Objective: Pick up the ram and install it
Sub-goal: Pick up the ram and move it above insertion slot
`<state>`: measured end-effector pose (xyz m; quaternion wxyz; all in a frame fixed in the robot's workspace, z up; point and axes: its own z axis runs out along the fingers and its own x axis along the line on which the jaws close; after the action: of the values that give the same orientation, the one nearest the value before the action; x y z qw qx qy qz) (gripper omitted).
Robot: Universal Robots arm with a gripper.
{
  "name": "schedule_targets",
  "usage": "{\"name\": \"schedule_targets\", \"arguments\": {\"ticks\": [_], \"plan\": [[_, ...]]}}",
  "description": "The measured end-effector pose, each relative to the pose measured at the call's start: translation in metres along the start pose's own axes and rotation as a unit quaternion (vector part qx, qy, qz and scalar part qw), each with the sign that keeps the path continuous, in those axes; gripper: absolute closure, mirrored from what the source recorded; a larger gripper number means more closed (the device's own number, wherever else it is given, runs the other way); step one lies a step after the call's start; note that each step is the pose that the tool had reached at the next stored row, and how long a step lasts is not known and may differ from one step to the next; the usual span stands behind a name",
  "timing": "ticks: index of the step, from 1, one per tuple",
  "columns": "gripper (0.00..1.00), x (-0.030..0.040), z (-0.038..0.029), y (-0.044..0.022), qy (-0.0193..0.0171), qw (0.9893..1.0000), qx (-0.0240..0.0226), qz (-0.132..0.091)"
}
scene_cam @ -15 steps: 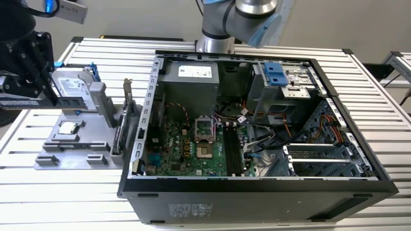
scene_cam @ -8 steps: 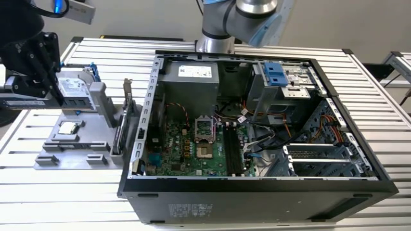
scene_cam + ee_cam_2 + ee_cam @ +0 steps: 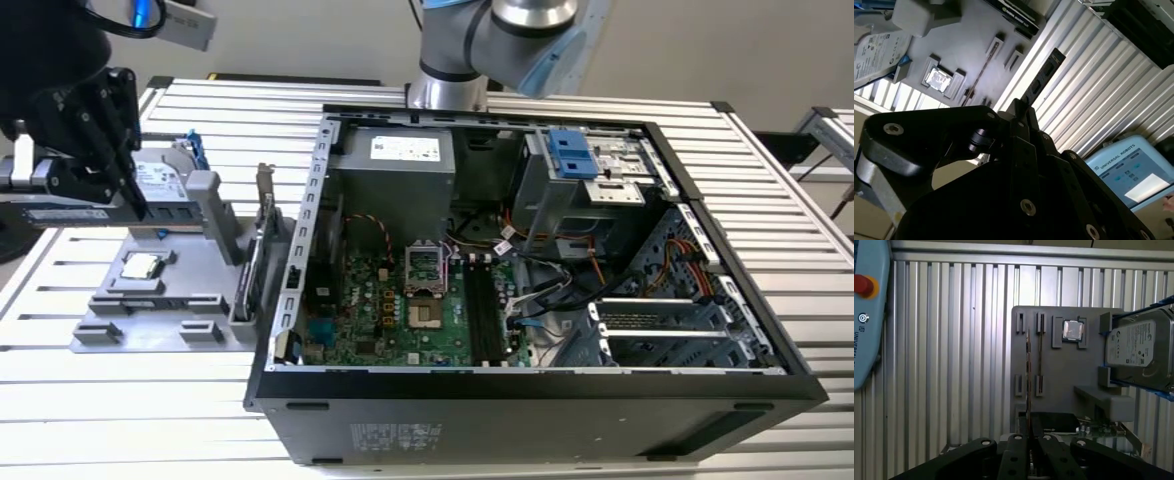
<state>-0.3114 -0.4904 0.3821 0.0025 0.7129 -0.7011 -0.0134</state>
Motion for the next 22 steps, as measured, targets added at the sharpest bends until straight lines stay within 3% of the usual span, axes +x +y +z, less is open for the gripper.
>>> {"name": "schedule_targets", "arguments": {"ticks": [12,22], "plan": [[1.00,0.0003,-0.0004,-0.0172,0.0000,1.0000,0.0000,0.000],[1.00,0.0005,-0.0006,-0.0277,0.0000,1.0000,-0.0001,0.000]]}}
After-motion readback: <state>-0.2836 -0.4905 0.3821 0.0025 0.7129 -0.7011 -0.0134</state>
